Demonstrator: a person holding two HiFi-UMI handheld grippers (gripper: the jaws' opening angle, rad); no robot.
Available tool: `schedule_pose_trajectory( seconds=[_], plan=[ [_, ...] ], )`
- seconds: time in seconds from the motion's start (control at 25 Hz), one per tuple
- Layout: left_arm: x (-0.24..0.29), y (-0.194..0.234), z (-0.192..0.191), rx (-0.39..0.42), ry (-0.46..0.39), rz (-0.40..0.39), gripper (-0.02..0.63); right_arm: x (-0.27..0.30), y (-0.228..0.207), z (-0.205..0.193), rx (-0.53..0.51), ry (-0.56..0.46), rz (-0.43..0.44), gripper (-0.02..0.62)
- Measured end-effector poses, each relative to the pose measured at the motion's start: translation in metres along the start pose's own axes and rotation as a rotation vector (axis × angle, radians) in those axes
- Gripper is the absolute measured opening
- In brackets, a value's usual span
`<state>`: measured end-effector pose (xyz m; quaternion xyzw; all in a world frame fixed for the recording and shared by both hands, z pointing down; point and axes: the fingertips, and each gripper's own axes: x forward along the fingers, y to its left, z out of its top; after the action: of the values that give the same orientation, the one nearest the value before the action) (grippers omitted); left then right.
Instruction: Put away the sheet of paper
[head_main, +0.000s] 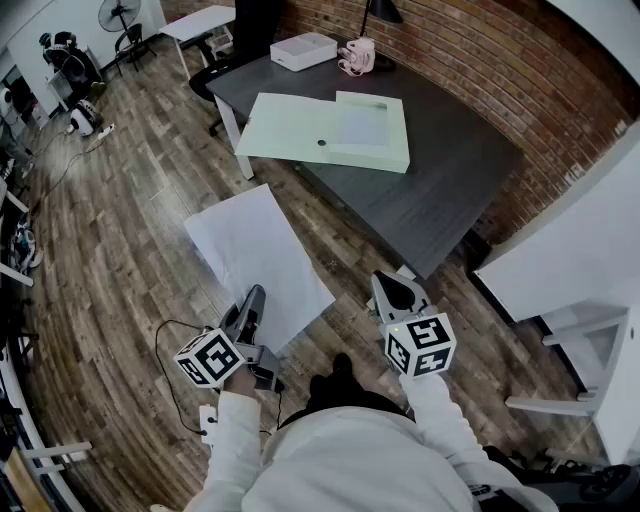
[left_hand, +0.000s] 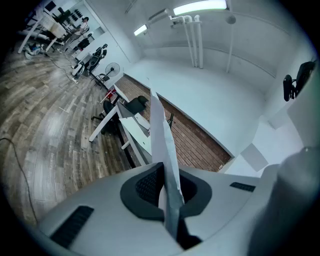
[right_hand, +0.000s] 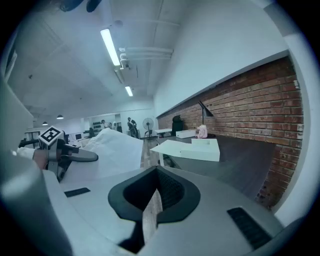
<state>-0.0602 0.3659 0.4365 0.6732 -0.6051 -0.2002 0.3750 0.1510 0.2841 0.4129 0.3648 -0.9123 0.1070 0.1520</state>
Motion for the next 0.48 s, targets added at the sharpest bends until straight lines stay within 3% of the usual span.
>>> schedule_pose_trajectory(
  seconds=[0.48],
  plan=[
    [0.048, -0.021, 0.02, 0.022, -0.036, -0.031, 0.017, 0.02, -0.046, 0.021, 0.036, -0.057, 0.035, 0.028]
  ],
)
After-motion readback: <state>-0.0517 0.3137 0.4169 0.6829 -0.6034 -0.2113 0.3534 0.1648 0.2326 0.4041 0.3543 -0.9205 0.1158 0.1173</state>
